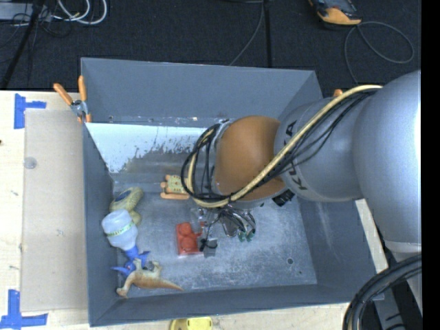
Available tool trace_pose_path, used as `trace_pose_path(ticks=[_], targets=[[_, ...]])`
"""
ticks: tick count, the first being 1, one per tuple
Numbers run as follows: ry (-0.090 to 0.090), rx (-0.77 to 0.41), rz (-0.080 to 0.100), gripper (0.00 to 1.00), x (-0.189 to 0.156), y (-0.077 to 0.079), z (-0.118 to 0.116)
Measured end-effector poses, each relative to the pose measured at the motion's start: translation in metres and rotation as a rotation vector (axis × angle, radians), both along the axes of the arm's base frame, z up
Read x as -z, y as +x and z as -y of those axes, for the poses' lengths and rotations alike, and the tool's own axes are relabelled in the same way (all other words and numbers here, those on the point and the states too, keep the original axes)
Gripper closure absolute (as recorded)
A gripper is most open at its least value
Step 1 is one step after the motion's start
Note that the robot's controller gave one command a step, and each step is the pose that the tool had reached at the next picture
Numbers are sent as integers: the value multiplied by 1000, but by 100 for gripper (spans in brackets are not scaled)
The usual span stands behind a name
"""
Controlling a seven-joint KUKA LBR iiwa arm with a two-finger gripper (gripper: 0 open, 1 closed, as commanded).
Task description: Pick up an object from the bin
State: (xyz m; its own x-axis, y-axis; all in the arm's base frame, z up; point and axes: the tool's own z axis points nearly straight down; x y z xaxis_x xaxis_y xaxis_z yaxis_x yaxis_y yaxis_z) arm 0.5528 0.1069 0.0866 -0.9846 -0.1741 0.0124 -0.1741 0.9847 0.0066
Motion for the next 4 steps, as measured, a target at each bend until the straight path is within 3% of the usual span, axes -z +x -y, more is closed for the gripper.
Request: trace_pose_path(ticks=[1,2,3,4], targets=[[-2,-23,-2,100,-35,-2,8],[0,1,1,0,-99,16,20],[1,2,0,0,-98,16,20],[1,-67,7,0,-71,12,10]])
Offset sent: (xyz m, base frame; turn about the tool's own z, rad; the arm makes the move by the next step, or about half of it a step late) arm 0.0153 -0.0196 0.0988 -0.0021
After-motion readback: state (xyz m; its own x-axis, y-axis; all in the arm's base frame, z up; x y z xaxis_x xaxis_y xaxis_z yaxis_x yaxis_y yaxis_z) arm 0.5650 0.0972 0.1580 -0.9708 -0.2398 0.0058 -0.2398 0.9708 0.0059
